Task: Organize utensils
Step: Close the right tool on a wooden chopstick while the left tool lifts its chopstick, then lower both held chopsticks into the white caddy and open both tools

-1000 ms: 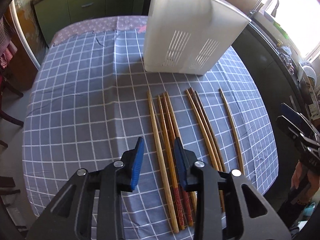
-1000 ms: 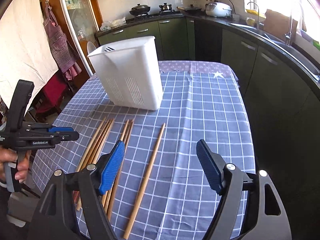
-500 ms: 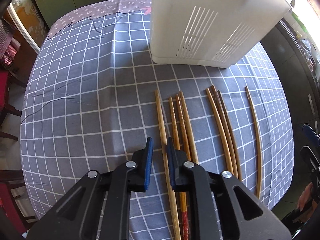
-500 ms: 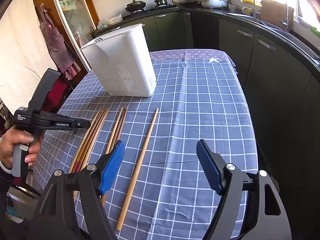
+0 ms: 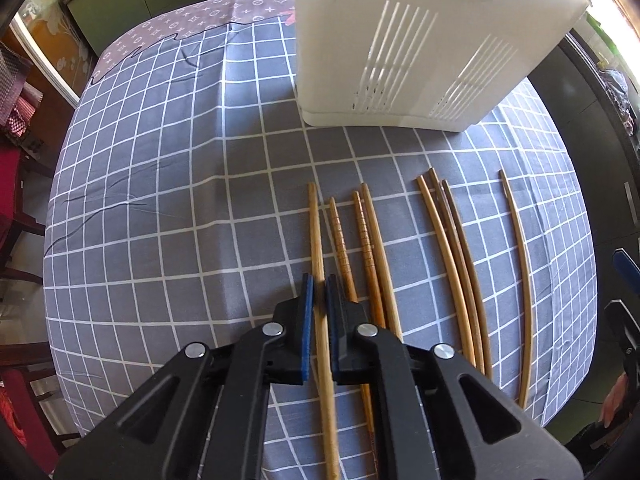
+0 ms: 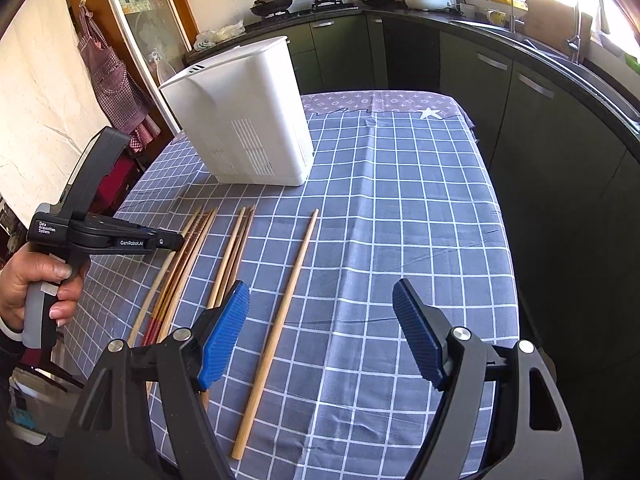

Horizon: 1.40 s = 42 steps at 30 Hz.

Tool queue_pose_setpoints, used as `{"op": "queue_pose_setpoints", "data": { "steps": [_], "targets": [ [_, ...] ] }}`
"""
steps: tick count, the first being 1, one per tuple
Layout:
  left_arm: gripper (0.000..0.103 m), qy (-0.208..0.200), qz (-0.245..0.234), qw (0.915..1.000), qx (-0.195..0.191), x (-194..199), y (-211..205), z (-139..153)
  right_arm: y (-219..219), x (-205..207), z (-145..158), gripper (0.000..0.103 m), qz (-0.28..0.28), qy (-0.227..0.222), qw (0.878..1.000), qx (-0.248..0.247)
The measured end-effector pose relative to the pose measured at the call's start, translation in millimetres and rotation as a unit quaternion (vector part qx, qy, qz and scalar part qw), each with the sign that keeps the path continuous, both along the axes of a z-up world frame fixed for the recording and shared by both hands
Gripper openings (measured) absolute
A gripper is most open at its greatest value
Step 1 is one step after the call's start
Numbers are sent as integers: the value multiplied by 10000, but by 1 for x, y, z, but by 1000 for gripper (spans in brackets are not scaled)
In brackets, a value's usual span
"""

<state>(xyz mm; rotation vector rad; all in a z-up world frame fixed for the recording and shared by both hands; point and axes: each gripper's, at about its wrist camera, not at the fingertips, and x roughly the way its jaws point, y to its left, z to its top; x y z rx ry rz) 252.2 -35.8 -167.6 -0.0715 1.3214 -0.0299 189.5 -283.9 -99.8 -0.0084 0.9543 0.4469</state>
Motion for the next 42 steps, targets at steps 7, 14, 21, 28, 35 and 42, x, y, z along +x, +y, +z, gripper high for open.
{"op": "queue_pose_setpoints", "data": {
  "steps": [7,14,21,28,35,42],
  "targets": [
    [6,-800,53,9968,-71,-19,16,46,22,18,-1,73,320,355,9983,-322],
    [6,-1746,-76,9846,-47,-55,25,99,53,50,-20,53,570,1113,9896,-718],
    [6,-2335,-285,9719,16,-86,30,125,65,76,-44,32,441,1696,9789,-1047],
    [6,-2604,-374,9648,43,-101,30,134,86,82,-58,20,438,1813,9741,-1280],
    [6,-2648,-416,9634,15,-107,31,135,98,77,-61,10,435,1614,9739,-1532],
    [6,-2654,-445,9631,17,-108,30,136,94,67,-50,7,460,1427,9807,-1255]
  ]
}}
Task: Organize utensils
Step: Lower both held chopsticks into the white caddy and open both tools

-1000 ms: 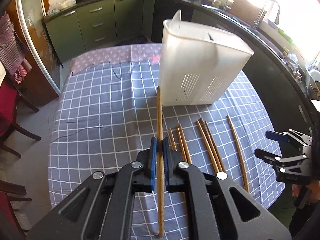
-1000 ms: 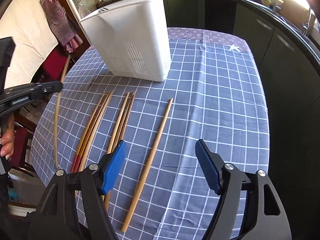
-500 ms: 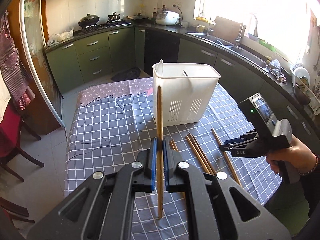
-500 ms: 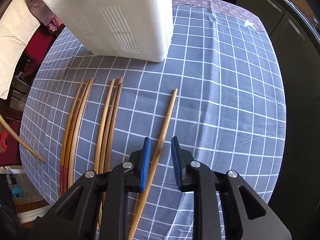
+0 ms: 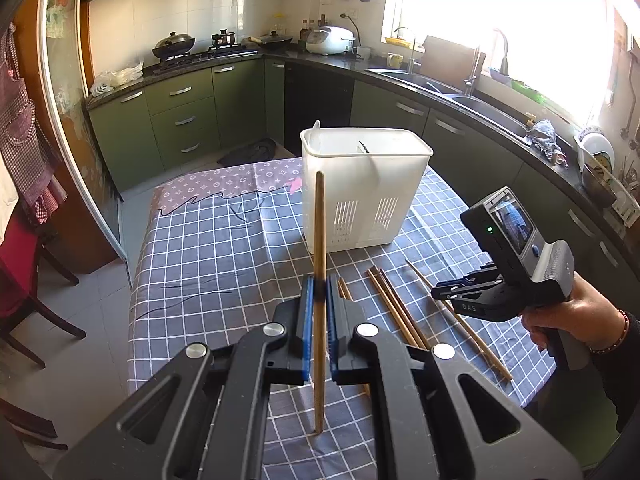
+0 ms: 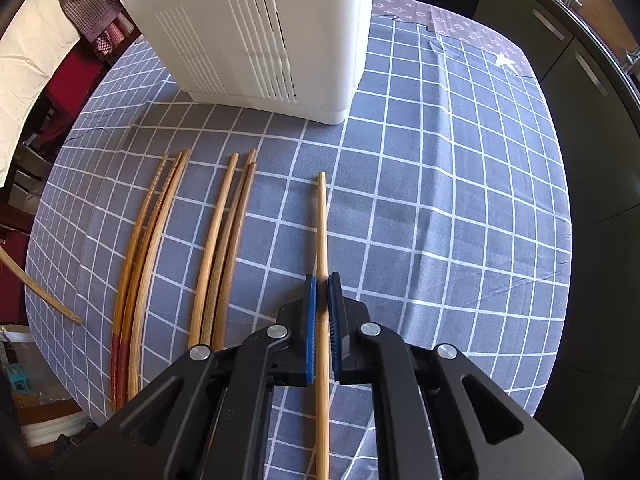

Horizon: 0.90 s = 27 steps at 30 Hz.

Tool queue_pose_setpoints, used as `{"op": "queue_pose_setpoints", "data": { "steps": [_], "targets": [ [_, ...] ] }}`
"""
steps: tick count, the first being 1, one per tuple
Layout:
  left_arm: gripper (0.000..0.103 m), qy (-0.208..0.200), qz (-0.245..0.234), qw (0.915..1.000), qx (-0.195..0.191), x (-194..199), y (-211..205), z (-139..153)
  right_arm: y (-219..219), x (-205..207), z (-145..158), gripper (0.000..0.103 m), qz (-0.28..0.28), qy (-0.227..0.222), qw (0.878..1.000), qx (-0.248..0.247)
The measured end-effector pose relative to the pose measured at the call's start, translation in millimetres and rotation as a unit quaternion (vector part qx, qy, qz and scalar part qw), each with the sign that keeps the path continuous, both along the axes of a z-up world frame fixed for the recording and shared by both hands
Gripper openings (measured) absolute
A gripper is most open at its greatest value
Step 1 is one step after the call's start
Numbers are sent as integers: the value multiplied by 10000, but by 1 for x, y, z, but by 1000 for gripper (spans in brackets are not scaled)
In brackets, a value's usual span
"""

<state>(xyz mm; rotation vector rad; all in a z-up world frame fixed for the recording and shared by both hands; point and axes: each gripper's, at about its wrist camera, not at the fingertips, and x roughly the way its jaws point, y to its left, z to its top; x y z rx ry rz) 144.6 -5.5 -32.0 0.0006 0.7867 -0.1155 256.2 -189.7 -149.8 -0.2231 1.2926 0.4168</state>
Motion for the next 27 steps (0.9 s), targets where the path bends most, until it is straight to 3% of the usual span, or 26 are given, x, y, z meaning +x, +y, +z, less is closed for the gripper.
{"op": "queue_pose_setpoints", "data": {
  "steps": [6,14,20,27],
  "targets": [
    [6,1,-12,10000,28,0,-1,1,-23,-23,63,7,29,-666,9952,723],
    [6,-48,-54,9999,89,-4,-4,3,-56,-82,150,7,52,-1850,9727,1400],
    [6,-92,-111,9999,92,-10,-7,5,-62,-108,159,7,119,-1935,9707,1420],
    [6,-233,-152,9995,143,-18,-9,16,-64,-101,151,7,118,-1926,9700,1478]
  ]
}}
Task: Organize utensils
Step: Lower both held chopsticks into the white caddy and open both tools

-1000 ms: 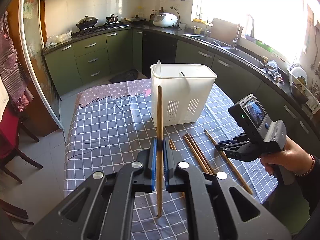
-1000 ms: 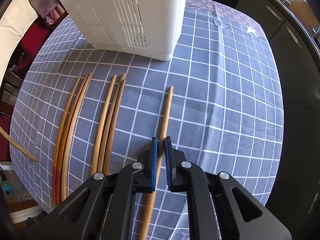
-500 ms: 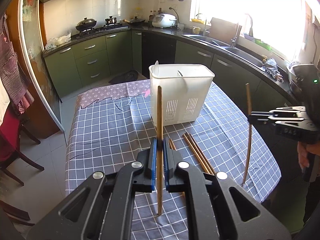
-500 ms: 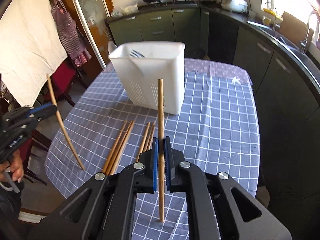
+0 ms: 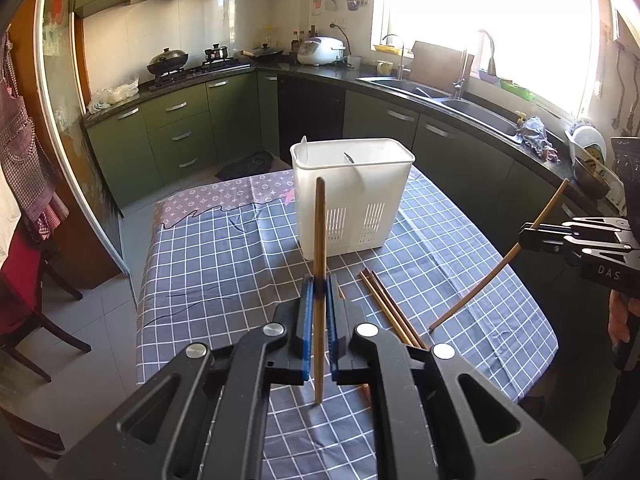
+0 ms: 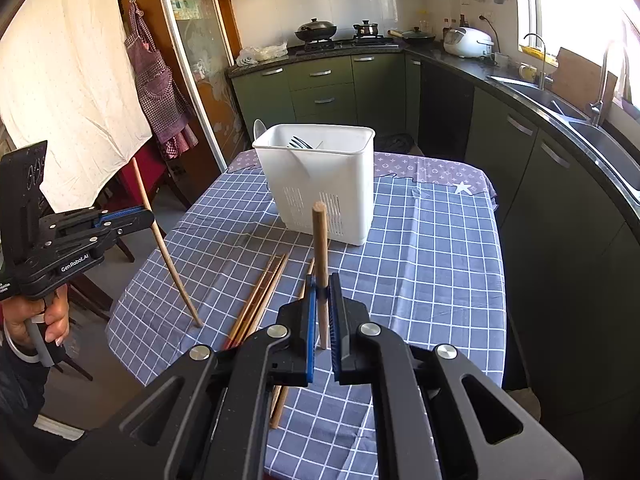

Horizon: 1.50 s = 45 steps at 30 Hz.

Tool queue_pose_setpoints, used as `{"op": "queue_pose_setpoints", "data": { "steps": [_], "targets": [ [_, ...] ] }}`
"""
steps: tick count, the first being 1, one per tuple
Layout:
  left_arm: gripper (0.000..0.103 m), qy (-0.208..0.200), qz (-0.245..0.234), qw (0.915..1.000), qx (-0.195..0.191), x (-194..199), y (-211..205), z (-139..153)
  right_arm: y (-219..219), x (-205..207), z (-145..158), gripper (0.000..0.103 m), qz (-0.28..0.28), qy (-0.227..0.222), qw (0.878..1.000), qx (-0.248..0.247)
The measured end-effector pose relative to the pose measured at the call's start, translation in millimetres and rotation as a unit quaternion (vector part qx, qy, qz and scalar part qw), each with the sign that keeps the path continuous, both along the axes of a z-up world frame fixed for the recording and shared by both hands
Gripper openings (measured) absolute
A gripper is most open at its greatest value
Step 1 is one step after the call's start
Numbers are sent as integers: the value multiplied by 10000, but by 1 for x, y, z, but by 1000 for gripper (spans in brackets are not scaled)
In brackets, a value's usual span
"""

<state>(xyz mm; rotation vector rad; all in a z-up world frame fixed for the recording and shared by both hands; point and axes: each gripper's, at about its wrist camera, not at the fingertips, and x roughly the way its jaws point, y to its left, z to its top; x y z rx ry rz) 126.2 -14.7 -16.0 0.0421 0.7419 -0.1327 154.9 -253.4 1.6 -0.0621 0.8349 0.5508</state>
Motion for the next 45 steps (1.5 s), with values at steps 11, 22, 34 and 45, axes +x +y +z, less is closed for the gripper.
{"op": "queue_pose_setpoints", "data": {
  "steps": [11,22,34,45],
  "targets": [
    [6,-70,-166,9998,-29,7,-8,18,-3,4,3,7,35,34,9999,112],
    [6,-235,-460,9986,-113,31,-24,75,-3,10,47,7,198,-232,9993,227],
    [6,-1326,-353,9905,39,76,-48,177,4,26,120,7,165,-830,9963,159],
    [6,-944,9,9955,58,142,-41,124,3,55,152,7,7,-1012,9941,393]
  ]
}}
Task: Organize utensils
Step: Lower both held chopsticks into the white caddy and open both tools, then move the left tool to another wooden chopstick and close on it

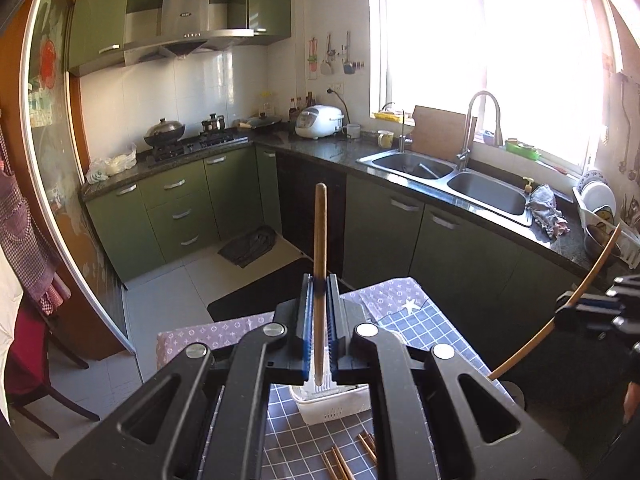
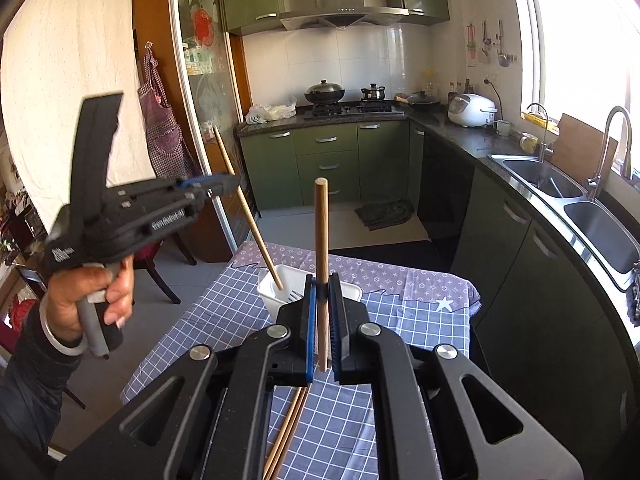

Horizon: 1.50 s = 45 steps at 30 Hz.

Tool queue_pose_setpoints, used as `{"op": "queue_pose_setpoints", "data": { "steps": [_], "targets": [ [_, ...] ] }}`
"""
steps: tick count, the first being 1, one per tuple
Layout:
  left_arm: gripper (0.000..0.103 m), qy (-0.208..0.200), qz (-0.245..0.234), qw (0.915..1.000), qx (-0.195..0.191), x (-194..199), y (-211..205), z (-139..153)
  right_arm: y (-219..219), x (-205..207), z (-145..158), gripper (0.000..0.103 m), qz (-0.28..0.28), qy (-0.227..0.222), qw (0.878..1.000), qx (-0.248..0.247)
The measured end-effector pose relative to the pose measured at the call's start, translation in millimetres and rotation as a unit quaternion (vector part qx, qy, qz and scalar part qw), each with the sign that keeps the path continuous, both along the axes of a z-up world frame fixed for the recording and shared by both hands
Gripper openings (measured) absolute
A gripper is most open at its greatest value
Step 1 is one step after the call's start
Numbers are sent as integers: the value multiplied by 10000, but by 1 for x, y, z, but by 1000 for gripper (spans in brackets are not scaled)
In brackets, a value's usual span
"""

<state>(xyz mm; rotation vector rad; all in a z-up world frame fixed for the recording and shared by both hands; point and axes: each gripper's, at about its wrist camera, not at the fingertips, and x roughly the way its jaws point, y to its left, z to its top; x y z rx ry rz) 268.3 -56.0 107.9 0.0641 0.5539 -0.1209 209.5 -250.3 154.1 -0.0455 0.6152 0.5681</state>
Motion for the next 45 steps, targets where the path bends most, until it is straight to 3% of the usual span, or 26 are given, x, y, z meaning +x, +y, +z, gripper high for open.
{"op": "queue_pose_setpoints", "data": {
  "steps": [6,8,12,18,21,26,31,38,41,45],
  "targets": [
    [10,560,5,9984,-73,21,5,-46,5,24,21,7,-158,-138,9994,274],
    [18,622,31,9981,-45,21,4,-56,9,36,26,7,-194,-136,9991,351],
    [19,530,50,9986,11,10,6,-62,21,64,26,7,-359,-154,9985,379],
    [22,384,-38,9993,-15,-28,14,-54,38,102,-14,7,-416,171,9987,230],
    [27,487,-88,9988,-33,-44,17,-57,45,113,-38,7,-384,354,9986,115],
    [27,815,-182,9965,-67,-63,17,-71,57,119,-69,7,-251,599,9978,-144],
    [27,1192,-205,9925,-161,-70,16,-88,51,99,-63,10,-187,471,9987,-68],
    [27,1896,-120,9816,-209,-71,16,-129,15,24,-47,15,-70,205,9997,-82],
    [27,2353,-71,9716,-232,-67,15,-157,-2,-2,-61,24,-54,304,9991,-294],
    [27,2885,0,9571,-259,-64,10,-192,-22,-19,-105,24,-20,826,9947,-619]
  ]
}}
